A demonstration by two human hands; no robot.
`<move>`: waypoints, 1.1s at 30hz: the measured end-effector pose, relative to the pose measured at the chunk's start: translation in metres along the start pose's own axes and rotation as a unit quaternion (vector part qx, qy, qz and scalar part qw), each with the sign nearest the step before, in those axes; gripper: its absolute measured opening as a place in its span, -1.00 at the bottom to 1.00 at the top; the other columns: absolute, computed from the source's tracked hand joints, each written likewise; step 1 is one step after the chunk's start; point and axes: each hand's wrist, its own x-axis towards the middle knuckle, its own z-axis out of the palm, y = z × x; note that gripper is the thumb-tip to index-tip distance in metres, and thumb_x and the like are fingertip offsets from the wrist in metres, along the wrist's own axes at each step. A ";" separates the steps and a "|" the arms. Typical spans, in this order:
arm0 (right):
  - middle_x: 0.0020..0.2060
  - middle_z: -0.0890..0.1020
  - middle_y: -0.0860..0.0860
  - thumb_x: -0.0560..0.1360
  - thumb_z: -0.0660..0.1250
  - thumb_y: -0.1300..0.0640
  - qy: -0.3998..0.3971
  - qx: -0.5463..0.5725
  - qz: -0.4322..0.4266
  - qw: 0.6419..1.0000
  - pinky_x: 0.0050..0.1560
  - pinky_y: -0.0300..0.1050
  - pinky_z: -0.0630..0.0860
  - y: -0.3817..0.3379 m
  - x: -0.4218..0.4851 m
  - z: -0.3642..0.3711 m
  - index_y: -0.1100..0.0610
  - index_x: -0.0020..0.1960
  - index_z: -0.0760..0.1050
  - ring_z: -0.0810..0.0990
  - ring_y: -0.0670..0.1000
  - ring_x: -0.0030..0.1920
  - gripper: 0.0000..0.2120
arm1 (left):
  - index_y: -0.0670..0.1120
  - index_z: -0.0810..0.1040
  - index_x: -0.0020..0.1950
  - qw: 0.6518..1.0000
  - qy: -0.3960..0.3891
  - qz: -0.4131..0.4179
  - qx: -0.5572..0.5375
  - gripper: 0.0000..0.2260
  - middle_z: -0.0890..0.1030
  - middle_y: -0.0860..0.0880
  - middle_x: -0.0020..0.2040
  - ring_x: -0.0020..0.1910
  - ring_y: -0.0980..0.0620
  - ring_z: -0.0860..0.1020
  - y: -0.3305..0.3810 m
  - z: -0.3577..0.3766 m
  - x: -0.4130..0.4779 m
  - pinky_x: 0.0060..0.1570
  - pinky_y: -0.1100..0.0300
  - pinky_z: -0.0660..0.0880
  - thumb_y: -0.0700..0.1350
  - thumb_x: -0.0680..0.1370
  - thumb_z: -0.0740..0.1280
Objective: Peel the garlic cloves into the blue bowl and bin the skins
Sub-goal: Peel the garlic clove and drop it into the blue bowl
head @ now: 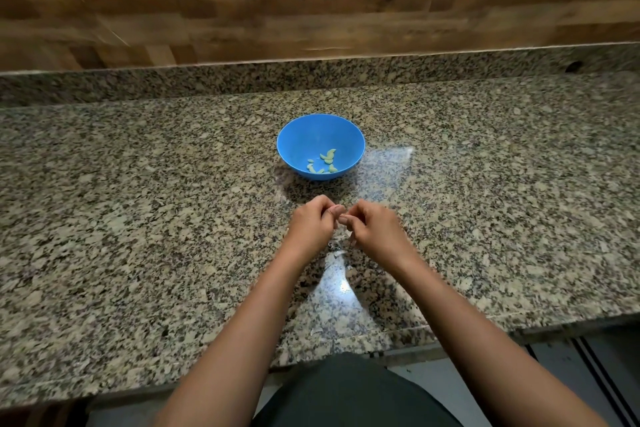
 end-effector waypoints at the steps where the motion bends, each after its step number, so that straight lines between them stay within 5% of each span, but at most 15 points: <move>1: -0.24 0.56 0.06 0.54 0.29 0.23 0.022 -0.048 -0.039 0.998 -0.21 -0.13 0.49 0.002 -0.002 0.003 0.25 -0.12 0.50 0.51 -0.02 -0.26 -0.90 | -0.11 0.51 -0.16 1.000 0.002 -0.022 -0.015 -0.82 0.56 -0.01 -0.28 -0.37 0.12 0.40 0.001 0.002 0.001 -0.39 0.24 0.31 -0.07 0.59 0.25; 4: -0.23 0.50 0.11 0.49 0.23 0.37 0.054 -0.166 -0.142 0.974 -0.18 -0.07 0.46 0.007 -0.006 0.012 0.27 -0.12 0.45 0.42 0.00 -0.23 -0.94 | -0.07 0.47 -0.25 0.994 0.005 -0.071 -0.086 -0.79 0.55 0.00 -0.33 -0.37 0.07 0.40 0.004 0.008 0.003 -0.30 0.16 0.34 -0.07 0.58 0.26; 6: -0.27 0.49 0.08 0.49 0.24 0.36 0.057 -0.128 -0.108 0.984 -0.24 -0.14 0.40 0.005 -0.006 0.011 0.26 -0.15 0.46 0.43 0.00 -0.26 -0.93 | -0.08 0.45 -0.26 0.990 0.001 -0.063 -0.126 -0.79 0.47 0.04 -0.38 -0.40 0.09 0.36 0.003 0.010 -0.001 -0.33 0.18 0.30 -0.12 0.58 0.25; 8: -0.34 0.52 0.09 0.53 0.27 0.30 0.010 0.098 0.040 0.994 -0.35 -0.18 0.41 -0.002 -0.002 0.002 0.25 -0.19 0.46 0.48 0.00 -0.37 -0.88 | -0.08 0.44 -0.25 0.986 0.002 -0.034 -0.165 -0.80 0.46 0.03 -0.37 -0.38 0.10 0.36 0.002 0.009 -0.004 -0.32 0.18 0.31 -0.19 0.58 0.24; 11: -0.41 0.48 0.11 0.53 0.26 0.30 -0.066 0.398 0.177 0.898 -0.48 -0.27 0.42 -0.007 0.000 -0.009 0.30 -0.20 0.48 0.44 -0.05 -0.48 -0.85 | -0.07 0.43 -0.26 0.979 -0.001 -0.016 -0.204 -0.77 0.47 0.01 -0.35 -0.39 0.13 0.37 0.001 0.009 -0.002 -0.31 0.21 0.34 -0.26 0.58 0.22; 13: -0.40 0.49 0.09 0.54 0.27 0.29 -0.056 0.342 0.157 0.925 -0.45 -0.27 0.42 -0.006 0.000 -0.006 0.29 -0.19 0.48 0.44 -0.05 -0.45 -0.86 | -0.06 0.43 -0.28 0.982 0.001 -0.027 -0.187 -0.77 0.45 0.03 -0.39 -0.43 0.14 0.34 0.002 0.009 0.000 -0.38 0.22 0.30 -0.22 0.58 0.23; 15: -0.36 0.49 0.04 0.52 0.27 0.31 0.019 0.058 0.022 0.998 -0.36 -0.28 0.36 -0.002 -0.004 0.002 0.24 -0.19 0.45 0.42 -0.07 -0.37 -0.89 | -0.08 0.43 -0.29 0.985 0.003 -0.061 -0.159 -0.77 0.41 0.04 -0.43 -0.46 0.11 0.30 0.002 0.012 0.002 -0.43 0.20 0.23 -0.15 0.58 0.25; 18: -0.31 0.49 0.08 0.36 0.26 0.50 0.114 -0.186 -0.203 0.955 -0.28 -0.23 0.36 0.011 -0.009 0.016 0.26 -0.19 0.45 0.42 -0.01 -0.29 -0.83 | -0.13 0.45 -0.29 0.963 -0.003 -0.158 -0.217 -0.75 0.43 0.01 -0.43 -0.47 0.09 0.31 0.006 0.013 0.004 -0.50 0.25 0.25 -0.12 0.58 0.26; 20: -0.30 0.51 0.08 0.40 0.26 0.47 0.108 -0.147 -0.191 0.965 -0.28 -0.26 0.39 0.012 -0.011 0.018 0.27 -0.17 0.47 0.47 0.01 -0.30 -0.86 | -0.14 0.48 -0.28 0.935 -0.016 -0.183 -0.304 -0.77 0.47 -0.03 -0.40 -0.45 0.10 0.34 0.007 0.013 0.004 -0.54 0.33 0.30 -0.18 0.58 0.27; 22: -0.31 0.54 0.05 0.51 0.27 0.31 0.093 0.013 -0.026 0.995 -0.34 -0.25 0.43 0.007 -0.007 0.015 0.24 -0.16 0.49 0.49 -0.01 -0.32 -0.92 | -0.17 0.54 -0.22 0.920 -0.014 -0.157 -0.358 -0.83 0.53 -0.07 -0.32 -0.42 0.11 0.39 0.006 0.014 0.003 -0.47 0.34 0.36 -0.21 0.57 0.28; 25: -0.32 0.62 0.14 0.51 0.34 0.17 0.071 0.223 0.118 0.965 -0.24 0.01 0.57 0.004 -0.001 0.012 0.26 -0.16 0.53 0.57 0.03 -0.36 -0.84 | -0.17 0.59 -0.11 0.911 -0.018 -0.126 -0.392 -0.90 0.57 -0.11 -0.24 -0.37 0.06 0.43 0.004 0.015 0.000 -0.32 0.23 0.45 -0.27 0.55 0.29; 28: -0.30 0.61 0.19 0.51 0.34 0.19 0.059 0.276 0.126 0.951 -0.21 0.00 0.56 0.001 -0.004 0.007 0.34 -0.11 0.54 0.54 0.00 -0.38 -0.81 | -0.15 0.60 -0.08 0.924 -0.014 -0.113 -0.364 -0.94 0.61 -0.12 -0.18 -0.28 0.04 0.52 0.002 0.012 0.001 -0.17 0.20 0.52 -0.28 0.51 0.35; 33: -0.27 0.63 0.13 0.56 0.27 0.15 0.007 0.211 0.096 0.973 -0.18 -0.01 0.57 0.000 -0.007 0.004 0.26 -0.07 0.57 0.57 0.00 -0.33 -0.81 | -0.19 0.62 -0.03 0.945 -0.027 -0.103 -0.310 -0.90 0.66 -0.14 -0.12 -0.15 0.00 0.62 -0.001 0.005 0.004 -0.01 0.11 0.58 -0.27 0.47 0.42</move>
